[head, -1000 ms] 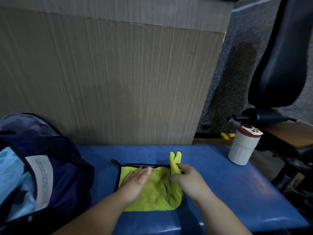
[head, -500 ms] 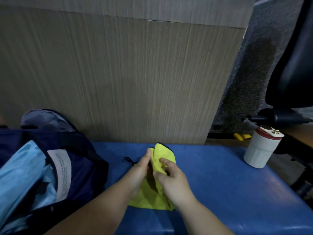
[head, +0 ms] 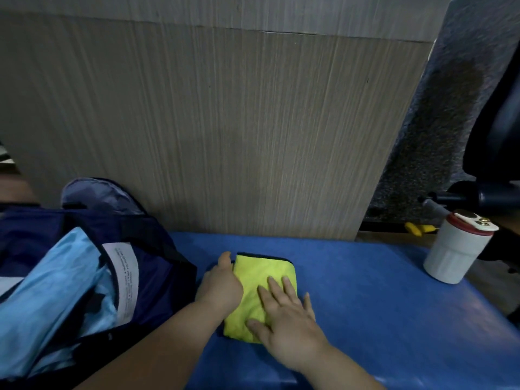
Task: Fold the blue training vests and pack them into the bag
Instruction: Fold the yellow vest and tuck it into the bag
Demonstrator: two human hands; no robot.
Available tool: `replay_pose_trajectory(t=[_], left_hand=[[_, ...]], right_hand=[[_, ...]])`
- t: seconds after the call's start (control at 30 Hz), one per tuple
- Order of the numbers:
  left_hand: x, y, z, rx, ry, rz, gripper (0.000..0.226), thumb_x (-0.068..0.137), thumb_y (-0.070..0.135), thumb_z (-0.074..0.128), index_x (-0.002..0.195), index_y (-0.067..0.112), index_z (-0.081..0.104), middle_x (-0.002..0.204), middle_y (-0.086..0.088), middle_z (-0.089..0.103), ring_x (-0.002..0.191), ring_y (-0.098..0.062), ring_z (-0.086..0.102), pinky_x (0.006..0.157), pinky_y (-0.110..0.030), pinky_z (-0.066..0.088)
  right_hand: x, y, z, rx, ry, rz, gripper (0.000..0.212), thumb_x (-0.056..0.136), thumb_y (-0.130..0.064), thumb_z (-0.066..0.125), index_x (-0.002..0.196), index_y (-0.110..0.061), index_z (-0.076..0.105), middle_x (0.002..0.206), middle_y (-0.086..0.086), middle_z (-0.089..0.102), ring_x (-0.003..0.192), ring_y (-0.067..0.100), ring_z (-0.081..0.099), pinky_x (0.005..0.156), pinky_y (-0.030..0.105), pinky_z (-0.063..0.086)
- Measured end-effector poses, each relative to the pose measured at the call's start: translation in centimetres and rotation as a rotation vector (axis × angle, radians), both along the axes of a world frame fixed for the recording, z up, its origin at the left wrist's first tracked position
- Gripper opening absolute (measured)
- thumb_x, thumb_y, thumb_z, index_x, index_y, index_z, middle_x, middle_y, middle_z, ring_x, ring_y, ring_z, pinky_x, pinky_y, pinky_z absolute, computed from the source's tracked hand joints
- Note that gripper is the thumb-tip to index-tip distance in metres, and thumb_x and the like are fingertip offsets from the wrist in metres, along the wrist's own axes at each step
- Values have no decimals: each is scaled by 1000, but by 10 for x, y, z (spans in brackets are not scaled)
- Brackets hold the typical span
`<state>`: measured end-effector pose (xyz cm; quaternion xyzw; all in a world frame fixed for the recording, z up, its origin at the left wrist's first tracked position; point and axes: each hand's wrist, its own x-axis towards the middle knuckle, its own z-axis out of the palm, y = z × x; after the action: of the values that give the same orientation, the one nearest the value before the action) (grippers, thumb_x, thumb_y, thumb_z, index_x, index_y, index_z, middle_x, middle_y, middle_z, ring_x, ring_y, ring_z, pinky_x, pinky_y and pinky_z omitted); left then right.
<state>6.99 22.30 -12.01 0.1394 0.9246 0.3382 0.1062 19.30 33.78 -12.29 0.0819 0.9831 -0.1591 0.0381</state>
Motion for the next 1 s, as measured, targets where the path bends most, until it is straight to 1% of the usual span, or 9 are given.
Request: replay_pose_trajectory(t=[0.1,0.23,0.37,0.47,0.6,0.73,0.8,0.9,1.0], left_hand=[[11,1,1,-96,154,-37,69,100,34,43,155,28,0,159,-1,16,142,-26,20,113,-41,25],[15,8,-7,-221,104,-220,58,102,48,32,155,33,12,164,7,-4,149,-25,6,120,-45,14],[11,6,-17,-356,78,-298,57,102,53,22,155,38,5,162,10,-16,150,-21,-9,120,-51,0],[8,4,-19,-393,97,-308,58,102,55,19,154,40,2,161,12,-20,150,-21,-13,119,-54,-6],[9,3,-21,-404,126,-319,59,102,54,18,155,37,-1,161,8,-20,150,-19,-8,120,-51,-8],[13,0,-22,-361,142,-335,59,102,53,20,156,34,2,162,4,-17,150,-17,4,121,-46,-7],[17,-2,-22,-331,144,-339,58,103,51,21,156,33,4,162,4,-16,150,-19,10,121,-43,-8],[23,-5,-21,-312,140,-327,58,103,51,21,156,33,6,163,4,-15,149,-20,11,121,-45,-7],[24,-7,-22,-289,114,-304,58,103,52,21,155,34,6,163,5,-13,150,-19,-2,119,-51,-7]], right_hand=[[-1,2,-2,13,-44,5,77,96,-63,31,157,-27,3,162,-10,-16,146,14,-27,118,52,-13],[-2,4,-3,1,-53,1,78,96,-63,33,157,-26,3,163,-10,-15,146,14,-26,119,51,-11],[0,4,1,-145,39,-55,70,98,-55,40,156,-24,16,164,-11,0,149,10,-14,123,39,-1],[2,8,5,-204,235,-252,61,95,-47,51,148,-21,34,156,-3,27,145,16,18,117,27,22],[1,13,14,-320,149,-498,71,87,-51,63,142,-14,36,131,2,52,121,21,51,84,27,42],[-5,20,14,-760,96,-647,70,62,-46,84,111,-3,60,102,0,68,97,20,67,78,33,55],[-4,19,14,-952,102,-632,46,67,-29,86,103,-6,68,92,4,75,85,21,72,78,37,59],[-3,10,15,-941,148,-549,26,80,-20,75,103,-21,64,96,1,72,89,19,69,84,40,57],[-4,1,19,-837,206,-486,22,86,-20,67,94,-36,55,95,-7,67,90,14,63,83,35,53]])
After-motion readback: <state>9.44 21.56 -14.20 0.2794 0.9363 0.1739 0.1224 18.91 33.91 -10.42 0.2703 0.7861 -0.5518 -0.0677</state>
